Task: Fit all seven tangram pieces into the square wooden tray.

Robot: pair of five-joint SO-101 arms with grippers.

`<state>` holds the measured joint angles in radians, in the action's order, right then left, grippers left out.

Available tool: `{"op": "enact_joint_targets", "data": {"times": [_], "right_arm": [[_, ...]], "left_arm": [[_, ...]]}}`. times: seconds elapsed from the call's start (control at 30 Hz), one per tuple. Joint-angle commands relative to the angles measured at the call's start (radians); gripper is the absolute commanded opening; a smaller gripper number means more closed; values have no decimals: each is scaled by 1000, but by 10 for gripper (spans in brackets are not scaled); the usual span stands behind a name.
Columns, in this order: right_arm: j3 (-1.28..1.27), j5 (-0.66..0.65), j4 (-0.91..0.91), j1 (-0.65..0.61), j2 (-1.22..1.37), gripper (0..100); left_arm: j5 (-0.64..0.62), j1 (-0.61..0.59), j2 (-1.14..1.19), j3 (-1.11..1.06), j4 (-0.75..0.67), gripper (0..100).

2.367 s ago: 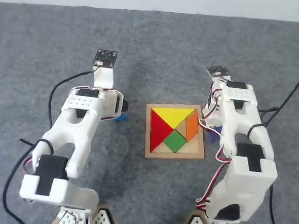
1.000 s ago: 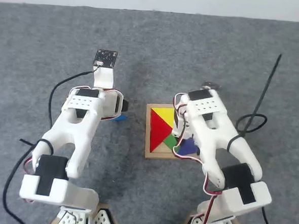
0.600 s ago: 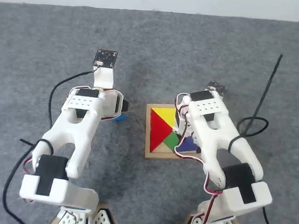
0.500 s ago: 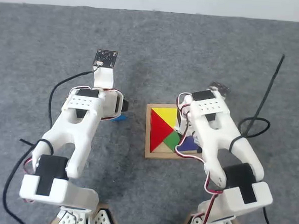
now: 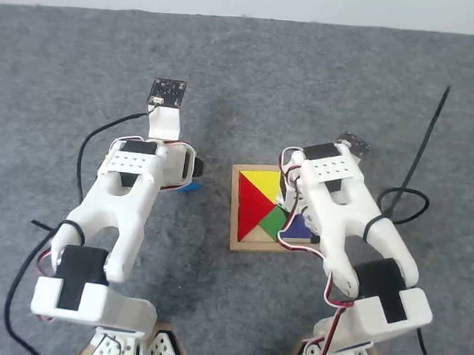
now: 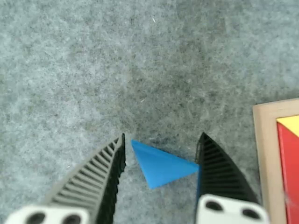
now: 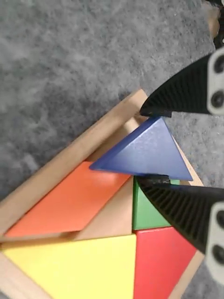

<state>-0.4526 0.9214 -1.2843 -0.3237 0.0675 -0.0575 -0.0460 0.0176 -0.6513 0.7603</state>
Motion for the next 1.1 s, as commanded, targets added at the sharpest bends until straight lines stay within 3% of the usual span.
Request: {"op": "enact_joint_targets", "data": {"times": [0.0,1.07], "right_arm": [[5,9,-2,27,-51,159],[3,-23,76,-8,-51,188]], "left_arm": [[5,0,-5,38,8,233],[5,3,-5,39,9,233]]}}
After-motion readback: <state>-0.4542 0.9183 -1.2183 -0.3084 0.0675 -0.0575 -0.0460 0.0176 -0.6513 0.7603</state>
